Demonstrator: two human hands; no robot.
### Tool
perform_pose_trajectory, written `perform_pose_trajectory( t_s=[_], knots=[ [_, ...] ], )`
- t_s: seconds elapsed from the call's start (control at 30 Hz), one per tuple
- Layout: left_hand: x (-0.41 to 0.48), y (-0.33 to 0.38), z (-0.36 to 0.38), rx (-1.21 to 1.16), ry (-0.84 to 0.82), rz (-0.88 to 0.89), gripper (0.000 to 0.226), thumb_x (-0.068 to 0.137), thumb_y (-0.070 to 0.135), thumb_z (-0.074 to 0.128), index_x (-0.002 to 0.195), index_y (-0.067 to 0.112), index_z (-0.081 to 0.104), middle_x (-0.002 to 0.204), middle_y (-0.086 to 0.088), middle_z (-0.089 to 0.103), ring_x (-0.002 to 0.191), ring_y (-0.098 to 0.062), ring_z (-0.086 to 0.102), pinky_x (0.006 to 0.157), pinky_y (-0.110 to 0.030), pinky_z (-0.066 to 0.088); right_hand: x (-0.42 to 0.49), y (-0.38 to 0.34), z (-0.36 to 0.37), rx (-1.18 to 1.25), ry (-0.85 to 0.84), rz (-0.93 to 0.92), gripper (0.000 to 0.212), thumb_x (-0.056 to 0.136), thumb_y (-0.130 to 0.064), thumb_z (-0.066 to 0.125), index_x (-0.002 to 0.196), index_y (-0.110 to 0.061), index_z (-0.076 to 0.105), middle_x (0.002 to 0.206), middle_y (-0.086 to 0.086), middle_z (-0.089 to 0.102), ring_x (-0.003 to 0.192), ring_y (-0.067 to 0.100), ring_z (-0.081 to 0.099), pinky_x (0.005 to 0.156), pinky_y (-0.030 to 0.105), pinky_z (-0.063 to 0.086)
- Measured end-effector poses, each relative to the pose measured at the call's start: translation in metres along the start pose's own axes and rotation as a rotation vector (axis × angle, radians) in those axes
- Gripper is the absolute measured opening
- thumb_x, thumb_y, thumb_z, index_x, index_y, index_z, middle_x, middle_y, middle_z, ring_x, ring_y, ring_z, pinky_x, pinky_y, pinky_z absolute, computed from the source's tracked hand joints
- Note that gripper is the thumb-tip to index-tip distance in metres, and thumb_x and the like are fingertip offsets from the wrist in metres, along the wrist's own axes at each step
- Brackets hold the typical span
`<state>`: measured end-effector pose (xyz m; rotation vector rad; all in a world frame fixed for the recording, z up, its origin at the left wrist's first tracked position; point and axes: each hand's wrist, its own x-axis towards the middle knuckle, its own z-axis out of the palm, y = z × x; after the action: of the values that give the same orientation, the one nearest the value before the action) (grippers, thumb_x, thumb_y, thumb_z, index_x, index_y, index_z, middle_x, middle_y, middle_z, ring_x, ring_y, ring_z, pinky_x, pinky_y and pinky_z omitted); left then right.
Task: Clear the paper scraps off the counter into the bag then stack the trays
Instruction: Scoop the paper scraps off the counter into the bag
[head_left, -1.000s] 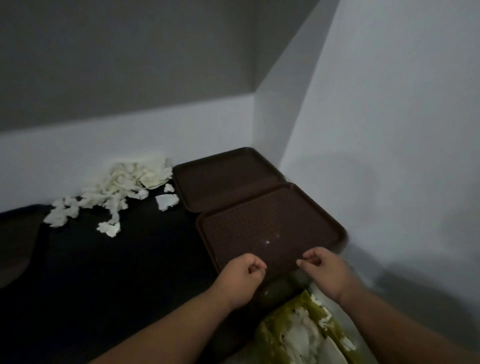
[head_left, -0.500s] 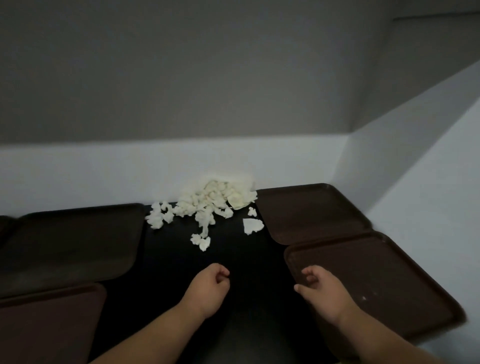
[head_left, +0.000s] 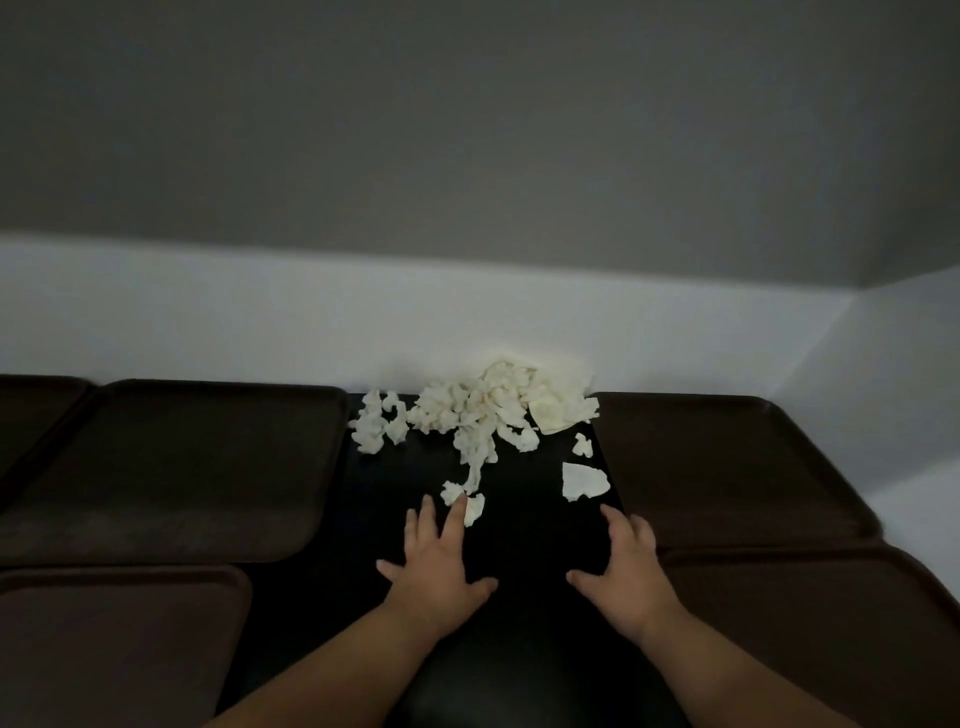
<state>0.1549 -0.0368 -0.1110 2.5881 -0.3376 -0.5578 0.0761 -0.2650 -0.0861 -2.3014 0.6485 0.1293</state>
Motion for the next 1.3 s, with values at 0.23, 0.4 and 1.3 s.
perform_pose_trajectory(
  t_s=[0.23, 0.4, 1.3],
  knots=[
    [0.095, 0.003, -0.014, 0.287, 0.01, 0.087, 0.113, 0.078, 0.076, 0.058, 0.128, 0.062, -0.042, 0.144, -0.004, -0.057, 0.14, -0.033, -0.041, 0.104, -0.082, 0.007, 0.085, -0.024, 0.014, 0.024, 0.076, -0.01, 0.103, 0.076, -0.032, 0.083, 0.154, -0.033, 0.016, 0.162, 0.002, -0.014, 0.149, 0.031, 0.016, 0.115, 0.039, 0.034],
    [0.152, -0.006, -0.026, 0.477, 0.033, 0.293, 0.094, 0.079, 0.087, 0.037, 0.138, 0.061, -0.031, 0.145, -0.003, -0.055, 0.138, -0.036, -0.044, 0.102, -0.083, -0.008, 0.148, -0.042, 0.015, -0.051, 0.118, -0.03, 0.09, 0.081, -0.039, 0.076, 0.153, -0.033, 0.022, 0.164, 0.0, -0.012, 0.149, 0.03, 0.012, 0.114, 0.04, 0.032],
    [0.067, -0.031, -0.008, 0.186, 0.473, 0.319, 0.058, 0.051, 0.034, 0.09, 0.097, 0.032, 0.054, 0.111, -0.002, 0.049, 0.091, -0.021, 0.059, 0.075, -0.034, 0.054, 0.063, -0.012, 0.034, -0.143, -0.092, -0.073, 0.021, 0.097, -0.017, 0.05, 0.112, -0.031, 0.048, 0.111, -0.005, 0.044, 0.103, 0.01, 0.051, 0.09, 0.024, 0.043]
  ],
)
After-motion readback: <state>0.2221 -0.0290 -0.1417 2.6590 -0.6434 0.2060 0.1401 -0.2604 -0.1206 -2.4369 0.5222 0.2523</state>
